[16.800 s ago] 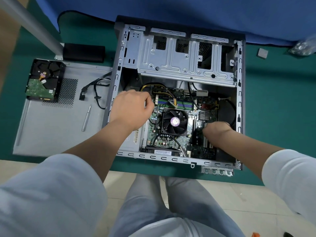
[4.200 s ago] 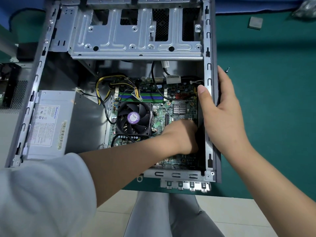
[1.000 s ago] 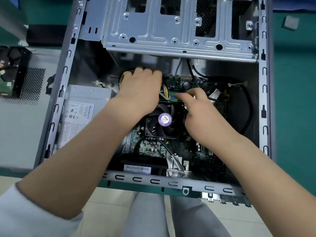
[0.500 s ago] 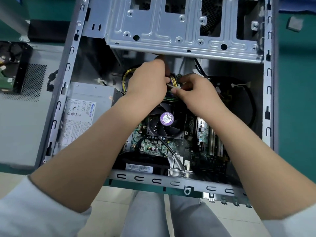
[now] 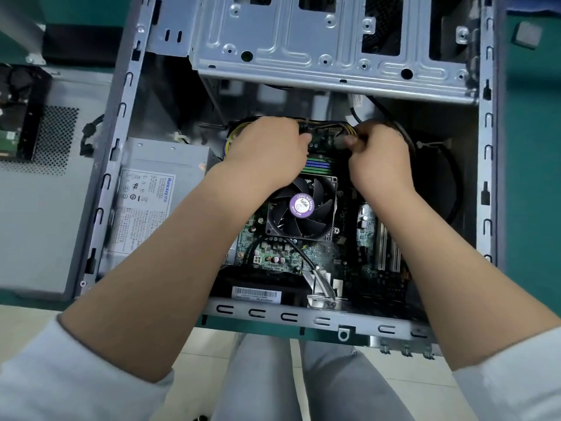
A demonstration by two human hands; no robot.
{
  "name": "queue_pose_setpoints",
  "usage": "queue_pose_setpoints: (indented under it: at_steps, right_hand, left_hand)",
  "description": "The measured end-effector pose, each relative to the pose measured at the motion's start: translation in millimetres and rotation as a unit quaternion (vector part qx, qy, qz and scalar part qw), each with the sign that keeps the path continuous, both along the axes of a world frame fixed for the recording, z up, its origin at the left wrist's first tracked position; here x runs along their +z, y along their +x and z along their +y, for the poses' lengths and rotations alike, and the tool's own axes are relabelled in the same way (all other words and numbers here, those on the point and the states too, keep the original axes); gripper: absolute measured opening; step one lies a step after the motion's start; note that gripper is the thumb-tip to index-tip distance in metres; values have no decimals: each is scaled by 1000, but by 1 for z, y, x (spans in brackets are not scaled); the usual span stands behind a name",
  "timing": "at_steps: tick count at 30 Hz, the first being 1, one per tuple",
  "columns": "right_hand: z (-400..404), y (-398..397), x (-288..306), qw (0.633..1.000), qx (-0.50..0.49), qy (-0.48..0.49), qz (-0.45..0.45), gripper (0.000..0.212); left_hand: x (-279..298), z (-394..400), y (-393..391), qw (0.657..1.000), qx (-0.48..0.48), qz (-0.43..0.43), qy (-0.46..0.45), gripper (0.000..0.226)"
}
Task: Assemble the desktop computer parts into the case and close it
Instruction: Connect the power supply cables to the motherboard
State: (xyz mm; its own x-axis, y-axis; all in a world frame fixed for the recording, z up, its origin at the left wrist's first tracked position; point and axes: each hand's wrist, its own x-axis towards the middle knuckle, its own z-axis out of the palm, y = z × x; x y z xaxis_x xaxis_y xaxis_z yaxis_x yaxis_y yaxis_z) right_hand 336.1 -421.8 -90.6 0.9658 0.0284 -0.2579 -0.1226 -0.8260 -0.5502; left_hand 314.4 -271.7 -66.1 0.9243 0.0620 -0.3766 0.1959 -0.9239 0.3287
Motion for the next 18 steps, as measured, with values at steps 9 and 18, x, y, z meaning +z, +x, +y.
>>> queue_pose_setpoints:
  at_steps: [9,18]
  right_hand:
    - [11,9,-10,990,-114,76,3,35]
    - [9,14,-16,982,-170,84,8,27]
  left_hand:
    - [-7,-2,-4,995,-78,57,-4,22]
    - [-9,-1,-2,992,-106,63,-8,16]
